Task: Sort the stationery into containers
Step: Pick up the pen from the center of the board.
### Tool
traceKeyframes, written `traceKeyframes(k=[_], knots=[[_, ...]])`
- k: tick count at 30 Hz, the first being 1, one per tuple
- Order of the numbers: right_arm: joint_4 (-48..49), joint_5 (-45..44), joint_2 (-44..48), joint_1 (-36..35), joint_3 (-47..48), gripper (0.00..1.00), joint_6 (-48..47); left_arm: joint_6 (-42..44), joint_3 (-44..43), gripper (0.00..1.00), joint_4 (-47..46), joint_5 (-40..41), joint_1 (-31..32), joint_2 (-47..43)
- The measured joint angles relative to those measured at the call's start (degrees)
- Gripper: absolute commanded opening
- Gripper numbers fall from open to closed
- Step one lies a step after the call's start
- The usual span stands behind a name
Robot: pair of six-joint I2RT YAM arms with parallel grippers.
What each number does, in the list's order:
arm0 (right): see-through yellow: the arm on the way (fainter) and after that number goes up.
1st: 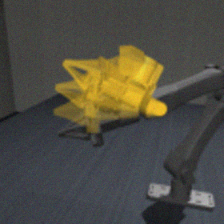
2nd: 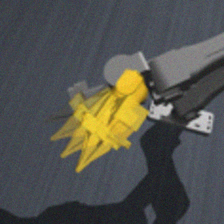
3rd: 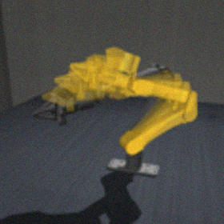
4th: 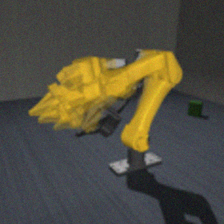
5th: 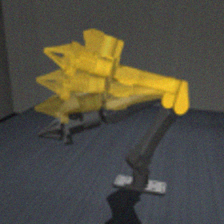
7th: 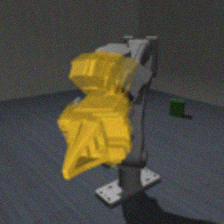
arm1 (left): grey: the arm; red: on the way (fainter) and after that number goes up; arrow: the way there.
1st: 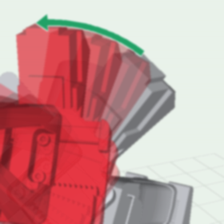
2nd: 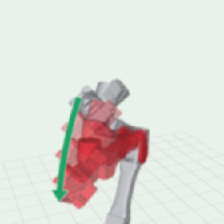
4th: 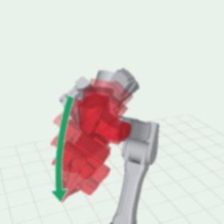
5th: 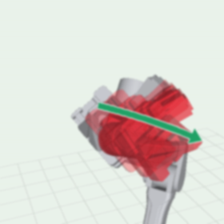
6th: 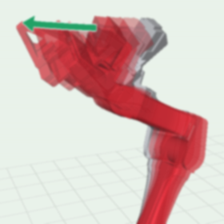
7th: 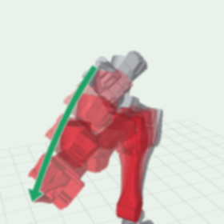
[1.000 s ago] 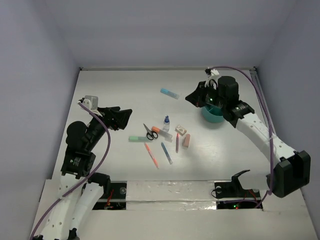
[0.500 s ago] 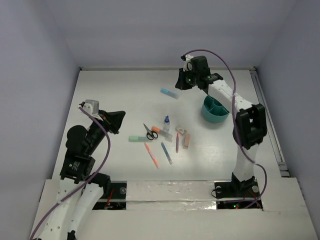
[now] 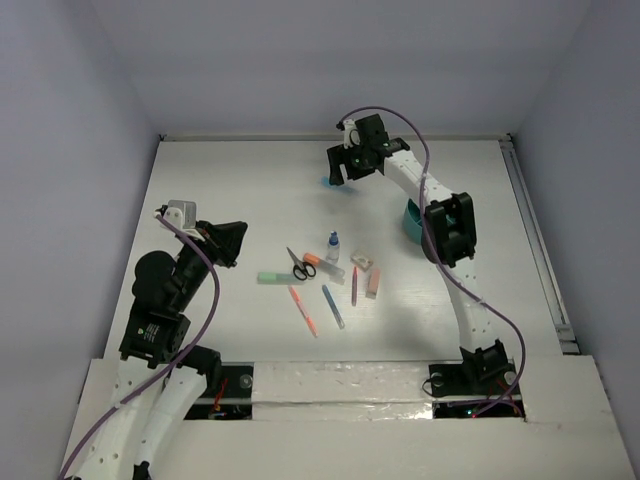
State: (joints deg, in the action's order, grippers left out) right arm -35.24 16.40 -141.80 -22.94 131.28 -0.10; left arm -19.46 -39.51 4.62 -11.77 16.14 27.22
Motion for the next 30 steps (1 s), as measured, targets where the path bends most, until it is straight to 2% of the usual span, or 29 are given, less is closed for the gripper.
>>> traceKeyframes(k=[7, 15, 17, 18, 19, 20, 21, 23, 24, 25, 28, 29, 30], knots=[[-0.74, -0.02, -5.81, -0.04, 5.66, 0.84, -1.92, 0.09, 0.0, 0.11, -0.04, -1.05, 0.0, 0.09], [-0.63, -5.33, -8.26, -2.49, 6.71, 0.77, -5.09, 0.09, 0.0, 0.14, -0.04, -1.53, 0.0, 0.09], [-0.7, -7.06, -8.35, -3.54, 6.75, 0.7, -5.84, 0.09, 0.0, 0.14, -0.04, -1.55, 0.0, 0.07], [-0.66, -8.13, -8.37, -4.04, 6.78, 0.63, -6.21, 0.11, 0.0, 0.14, -0.04, -1.57, 0.0, 0.07], [-0.68, -9.11, -8.41, -4.33, 6.75, 0.59, -6.4, 0.11, 0.0, 0.14, -0.04, -1.6, 0.0, 0.07], [-0.68, -10.21, -8.46, -4.68, 6.75, 0.51, -6.58, 0.11, 0.0, 0.14, -0.04, -1.6, 0.0, 0.07], [-0.59, -11.1, -8.46, -5.01, 6.64, 0.38, -6.8, 0.11, 0.0, 0.15, -0.04, -1.62, 0.0, 0.07], [-0.17, -12.5, -8.46, -5.33, 6.32, 0.36, -6.95, 0.11, 0.0, 0.15, -0.04, -1.66, 0.0, 0.02], [0.37, -13.16, -8.2, -5.33, 5.68, 0.3, -6.97, 0.11, 0.0, 0.15, -0.04, -1.68, 0.0, 0.0], [0.98, -13.62, -7.82, -5.27, 4.87, 0.29, -7.06, 0.11, 0.0, 0.15, -0.04, -1.73, 0.0, -0.04], [3.02, -15.04, -5.27, -5.22, 0.17, 0.33, -6.84, 0.11, 0.0, 0.15, -0.04, -1.81, 0.0, -0.02], [3.13, -15.47, -4.52, -5.22, -1.11, 0.47, -6.82, 0.11, 0.0, 0.15, -0.04, -2.03, 0.0, -0.02], [3.1, -15.93, -3.76, -5.22, -2.27, 0.55, -6.71, 0.11, 0.0, 0.15, -0.04, -2.14, 0.0, -0.04]])
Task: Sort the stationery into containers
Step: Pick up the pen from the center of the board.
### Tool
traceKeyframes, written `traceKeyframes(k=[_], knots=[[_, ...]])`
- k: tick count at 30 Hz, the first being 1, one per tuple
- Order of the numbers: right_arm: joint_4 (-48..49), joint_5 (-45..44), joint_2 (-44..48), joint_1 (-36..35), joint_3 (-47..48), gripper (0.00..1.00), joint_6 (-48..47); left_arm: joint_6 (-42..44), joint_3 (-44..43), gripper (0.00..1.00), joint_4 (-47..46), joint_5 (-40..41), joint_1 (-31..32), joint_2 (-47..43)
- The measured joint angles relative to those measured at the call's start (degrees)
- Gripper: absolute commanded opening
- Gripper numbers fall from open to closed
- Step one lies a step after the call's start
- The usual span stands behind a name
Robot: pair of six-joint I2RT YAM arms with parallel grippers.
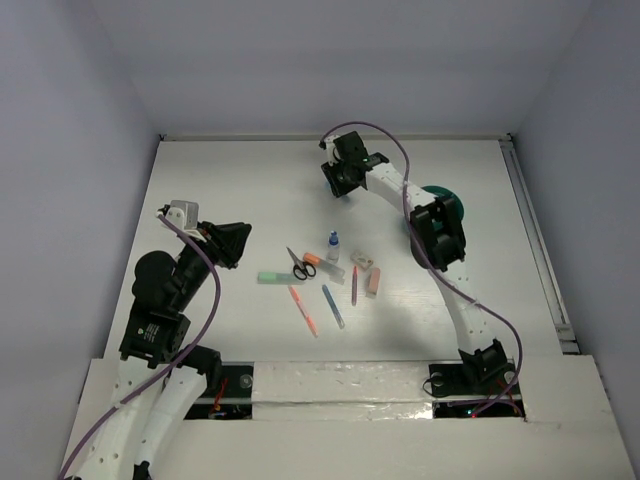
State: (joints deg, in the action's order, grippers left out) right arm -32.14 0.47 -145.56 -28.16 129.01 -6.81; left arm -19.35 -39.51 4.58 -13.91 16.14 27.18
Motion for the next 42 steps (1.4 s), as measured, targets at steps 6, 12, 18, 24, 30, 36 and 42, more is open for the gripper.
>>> traceKeyframes(k=[6, 12, 18, 24, 30, 36, 42], knots=[[-0.07, -1.6, 0.81, 0.04, -0.9, 0.74, -0.15, 0.0, 0.0, 0.16, -0.02, -0.72, 0.0, 0.0], [-1.03, -2.38, -1.77, 0.11, 3.41, 0.55, -0.48, 0.0, 0.02, 0.16, -0.02, -0.74, 0.0, 0.02], [0.17, -3.26, -2.23, 0.04, 3.69, 0.15, -0.46, 0.0, 0.02, 0.16, -0.04, -0.9, 0.0, 0.02], [8.26, -4.9, 2.27, 0.04, -5.77, 0.14, -0.33, 0.0, 0.02, 0.16, -0.04, -0.9, 0.0, 0.02], [20.61, -10.54, 20.09, 0.04, -28.06, 0.15, 0.72, 0.0, 0.02, 0.18, -0.07, -0.9, 0.0, 0.02], [37.51, -18.25, 42.12, 0.52, -43.56, 0.15, 1.97, 0.0, 0.07, 0.18, -0.07, -0.9, 0.0, 0.0], [49.53, -23.08, 51.25, 3.91, -56.48, 0.17, 5.38, 0.0, 0.07, 0.19, -0.13, -1.05, 0.0, 0.0]])
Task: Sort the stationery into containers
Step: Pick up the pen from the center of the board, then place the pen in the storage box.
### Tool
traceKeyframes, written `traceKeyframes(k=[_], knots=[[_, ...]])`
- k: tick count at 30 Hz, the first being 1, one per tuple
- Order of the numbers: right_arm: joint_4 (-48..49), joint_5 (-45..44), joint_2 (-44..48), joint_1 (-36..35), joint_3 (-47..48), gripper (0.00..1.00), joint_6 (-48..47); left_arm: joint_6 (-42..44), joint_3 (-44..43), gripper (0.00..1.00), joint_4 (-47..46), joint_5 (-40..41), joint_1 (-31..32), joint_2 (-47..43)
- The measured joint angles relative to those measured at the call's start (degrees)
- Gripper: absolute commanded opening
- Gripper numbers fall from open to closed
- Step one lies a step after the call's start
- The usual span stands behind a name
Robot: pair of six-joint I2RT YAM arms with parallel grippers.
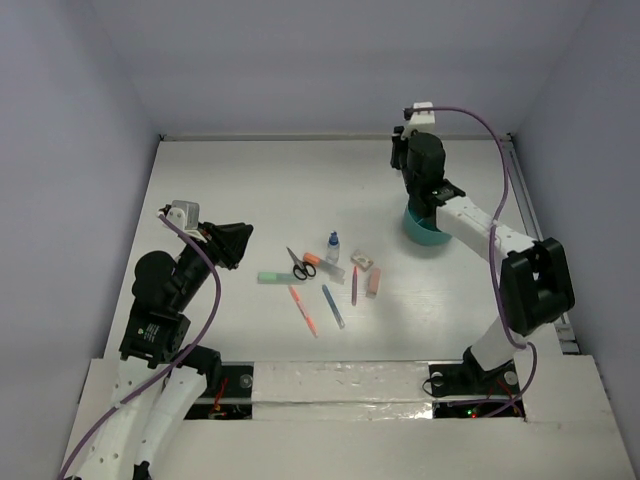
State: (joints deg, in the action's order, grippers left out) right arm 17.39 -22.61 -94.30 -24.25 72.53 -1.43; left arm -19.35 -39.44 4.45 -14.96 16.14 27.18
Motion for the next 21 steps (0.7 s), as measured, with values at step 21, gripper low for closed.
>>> traceKeyframes(k=[21], knots=[[4.66, -5.25, 0.94, 3.91, -16.98, 0.24, 4.79, 0.0, 0.09, 0.19, -0.37, -0.9, 0.0, 0.26]])
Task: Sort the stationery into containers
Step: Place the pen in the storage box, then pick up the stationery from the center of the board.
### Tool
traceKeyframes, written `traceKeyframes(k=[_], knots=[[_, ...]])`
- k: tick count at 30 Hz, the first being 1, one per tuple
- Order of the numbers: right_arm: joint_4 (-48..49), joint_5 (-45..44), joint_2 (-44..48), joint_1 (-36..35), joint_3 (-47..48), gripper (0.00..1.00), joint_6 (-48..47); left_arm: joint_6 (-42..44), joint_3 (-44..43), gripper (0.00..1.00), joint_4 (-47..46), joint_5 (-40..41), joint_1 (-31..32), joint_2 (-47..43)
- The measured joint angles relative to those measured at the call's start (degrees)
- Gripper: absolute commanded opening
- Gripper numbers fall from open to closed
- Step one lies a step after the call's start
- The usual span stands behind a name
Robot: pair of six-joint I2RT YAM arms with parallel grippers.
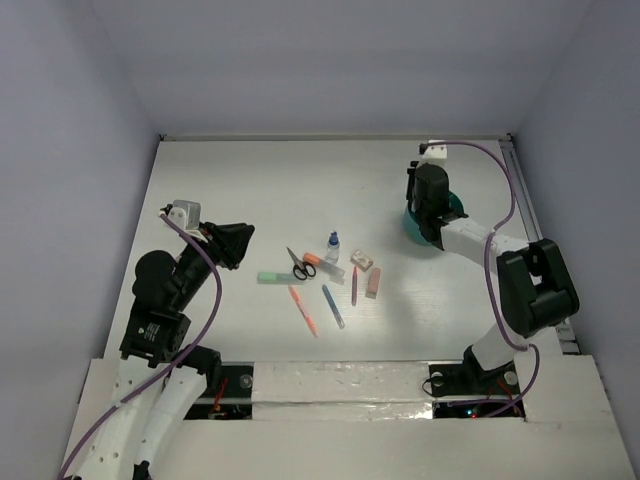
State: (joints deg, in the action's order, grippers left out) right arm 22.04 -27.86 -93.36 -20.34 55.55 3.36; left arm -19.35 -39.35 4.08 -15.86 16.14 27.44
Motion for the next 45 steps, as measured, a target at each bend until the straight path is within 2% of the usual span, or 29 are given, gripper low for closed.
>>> traceKeyframes(k=[11, 14, 15, 19, 20, 23, 24, 28, 29, 30, 31, 33, 37, 42, 45], knots=[[2.47, -0.66, 2.03, 0.0, -3.08, 0.49, 0.92, 0.0, 0.0, 0.19, -0.02, -0.17, 0.0, 0.02], [2.47, -0.61, 3.04, 0.0, -3.78, 0.5, 1.01, 0.0, 0.0, 0.19, -0.02, -0.2, 0.0, 0.04], [2.47, -0.61, 3.37, 0.0, -3.89, 0.55, 1.01, 0.0, 0.0, 0.19, -0.02, -0.2, 0.0, 0.04], [2.34, -0.13, 4.68, 0.0, -3.91, 0.56, 1.42, 0.0, 0.0, 0.19, -0.04, -0.2, 0.0, 0.09], [2.1, 0.31, 5.16, 0.0, -3.91, 0.55, 1.64, 0.0, 0.0, 0.19, -0.02, -0.2, 0.0, 0.09], [0.17, 3.76, 7.98, 0.0, -3.91, 0.1, 2.97, 0.0, 0.0, 0.19, -0.04, -0.2, 0.0, 0.11], [-0.66, 5.62, 9.07, -0.02, -3.91, 0.0, 3.67, 0.0, 0.0, 0.19, -0.04, -0.2, 0.0, 0.11], [-3.78, 16.13, 12.57, -1.2, -3.63, 0.01, 7.02, 0.0, 0.0, 0.19, -0.17, -0.2, 0.0, 0.2], [-4.44, 19.63, 12.92, -1.92, -3.61, 0.07, 7.78, 0.0, 0.0, 0.19, -0.2, -0.2, 0.0, 0.24], [-5.16, 22.56, 13.09, -2.82, -3.61, 0.33, 8.55, 0.0, 0.0, 0.19, -0.24, -0.2, 0.0, 0.24], [-5.95, 25.38, 13.09, -3.82, -3.63, 0.52, 9.18, 0.0, 0.0, 0.19, -0.24, -0.2, 0.0, 0.24], [-6.86, 30.97, 13.09, -6.16, -4.07, 0.8, 9.9, 0.0, 0.0, 0.19, -0.28, -0.2, 0.0, 0.24], [-9.03, 39.91, 12.79, -11.28, -4.66, 0.91, 9.44, 0.0, 0.0, 0.19, -0.42, -0.2, -0.09, 0.24], [-11.02, 44.19, 9.07, -17.73, -4.24, 0.91, 5.88, 0.0, 0.0, 0.19, -0.42, -0.2, -0.11, 0.24], [-12.59, 44.04, 5.07, -19.63, -2.84, 0.85, 4.7, 0.0, 0.02, 0.19, -0.39, -0.2, -0.11, 0.24]])
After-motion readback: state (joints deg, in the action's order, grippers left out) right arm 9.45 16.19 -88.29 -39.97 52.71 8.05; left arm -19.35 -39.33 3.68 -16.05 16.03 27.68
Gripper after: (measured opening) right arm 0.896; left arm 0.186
